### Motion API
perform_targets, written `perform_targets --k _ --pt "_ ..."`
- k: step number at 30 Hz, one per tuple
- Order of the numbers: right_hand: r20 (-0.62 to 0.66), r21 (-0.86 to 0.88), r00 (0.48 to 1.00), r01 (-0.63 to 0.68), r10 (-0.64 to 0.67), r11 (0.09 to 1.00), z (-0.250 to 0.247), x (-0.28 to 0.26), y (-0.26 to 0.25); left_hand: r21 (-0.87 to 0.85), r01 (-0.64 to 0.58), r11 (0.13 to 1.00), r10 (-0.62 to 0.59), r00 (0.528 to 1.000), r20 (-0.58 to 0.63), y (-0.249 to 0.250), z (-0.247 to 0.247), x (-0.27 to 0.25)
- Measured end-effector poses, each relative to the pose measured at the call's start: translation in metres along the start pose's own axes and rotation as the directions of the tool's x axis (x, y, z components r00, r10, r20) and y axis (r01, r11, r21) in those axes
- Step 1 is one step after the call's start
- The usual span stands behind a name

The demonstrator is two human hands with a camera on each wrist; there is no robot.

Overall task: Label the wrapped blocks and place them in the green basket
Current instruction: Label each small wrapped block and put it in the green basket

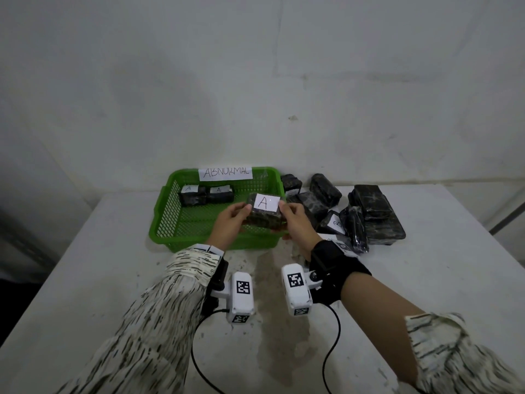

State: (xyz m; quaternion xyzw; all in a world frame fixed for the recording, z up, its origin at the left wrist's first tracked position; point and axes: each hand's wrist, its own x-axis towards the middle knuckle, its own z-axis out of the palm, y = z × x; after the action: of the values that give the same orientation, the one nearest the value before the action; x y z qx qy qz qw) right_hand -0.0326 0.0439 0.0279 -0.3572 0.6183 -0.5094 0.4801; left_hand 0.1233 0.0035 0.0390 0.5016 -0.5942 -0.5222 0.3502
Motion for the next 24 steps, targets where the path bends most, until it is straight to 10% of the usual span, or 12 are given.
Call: perform_targets --k 9,18,24 --pt "0.031 0.034 0.989 -0.142 0.141 0.989 0.044 0.051 -0.018 0.118 0.011 0.993 0.006 0.989 -0.149 -0.012 -0.047 0.036" --pt "-0.195 0.056 0.951 -0.233 0.24 0.971 0.065 0.136 -0.008 0.405 0.429 0.807 -0.021 0.707 -0.707 -0.044 -0.118 0.109" --pt "-0.253 -0.113 0.929 -0.307 0.271 0.945 0.08 0.176 0.003 0.299 0.541 0.786 -0.191 0.672 -0.715 -0.066 -0.124 0.135"
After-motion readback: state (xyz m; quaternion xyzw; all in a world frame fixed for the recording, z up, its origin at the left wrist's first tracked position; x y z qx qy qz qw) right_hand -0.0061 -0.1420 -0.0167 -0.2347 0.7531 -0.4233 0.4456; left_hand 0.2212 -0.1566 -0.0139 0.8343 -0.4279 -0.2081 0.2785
